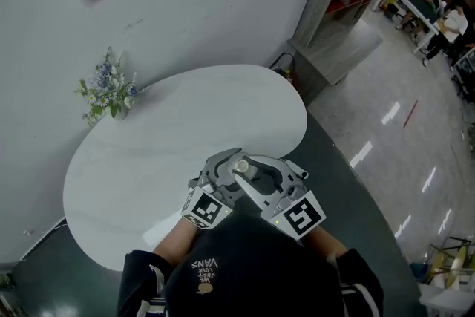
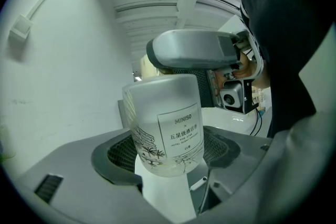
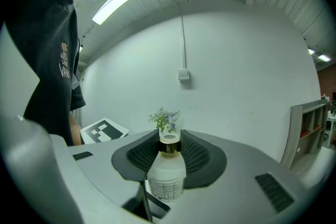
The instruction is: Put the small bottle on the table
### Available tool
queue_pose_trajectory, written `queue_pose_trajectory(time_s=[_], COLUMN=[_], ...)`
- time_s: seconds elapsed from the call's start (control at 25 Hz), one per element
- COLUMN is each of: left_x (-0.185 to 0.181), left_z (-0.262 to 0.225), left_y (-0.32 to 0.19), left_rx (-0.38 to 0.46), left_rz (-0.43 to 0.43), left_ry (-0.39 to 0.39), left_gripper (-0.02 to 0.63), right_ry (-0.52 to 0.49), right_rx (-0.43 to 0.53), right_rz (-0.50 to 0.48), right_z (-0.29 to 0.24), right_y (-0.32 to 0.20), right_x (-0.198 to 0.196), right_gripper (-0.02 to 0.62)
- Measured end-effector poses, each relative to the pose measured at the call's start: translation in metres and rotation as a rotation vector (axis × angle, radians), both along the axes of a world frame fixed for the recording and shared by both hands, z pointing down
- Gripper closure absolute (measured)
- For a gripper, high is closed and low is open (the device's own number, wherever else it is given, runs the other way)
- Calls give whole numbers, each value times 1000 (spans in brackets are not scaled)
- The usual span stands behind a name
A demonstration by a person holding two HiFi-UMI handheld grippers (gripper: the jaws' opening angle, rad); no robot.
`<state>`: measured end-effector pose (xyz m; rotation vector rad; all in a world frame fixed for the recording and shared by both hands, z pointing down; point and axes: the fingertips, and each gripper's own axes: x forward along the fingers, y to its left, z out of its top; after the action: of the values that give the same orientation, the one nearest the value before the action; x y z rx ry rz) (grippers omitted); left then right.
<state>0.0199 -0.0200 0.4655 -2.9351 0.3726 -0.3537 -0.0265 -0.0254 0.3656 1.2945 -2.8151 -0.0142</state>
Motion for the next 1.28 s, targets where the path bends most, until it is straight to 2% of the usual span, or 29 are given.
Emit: queue_pose_trajectory(time_s=[0.2, 0.44, 0.92, 1.12, 1.28], left_x=[-1, 9, 51, 57, 48], left_z=[11, 26, 51, 64, 77], left_y=[-35, -71, -145, -167, -177], left_rx=[-11, -47, -62, -105, -135], left_rz=[42, 22, -121, -189, -249], left_ry=[4, 7, -6, 1, -9], left_gripper=[230, 230, 230, 229, 229], right_ry=[-7, 21, 72, 30, 24], right_rx=[-7, -26, -64, -114, -172], right_rz=[49, 23, -115, -112, -96], right_z=[12, 26, 55, 74, 100], right_y=[-38, -77, -145, -171, -188], right_x=[0, 9, 50, 64, 73], right_gripper=[451, 451, 451, 451, 451])
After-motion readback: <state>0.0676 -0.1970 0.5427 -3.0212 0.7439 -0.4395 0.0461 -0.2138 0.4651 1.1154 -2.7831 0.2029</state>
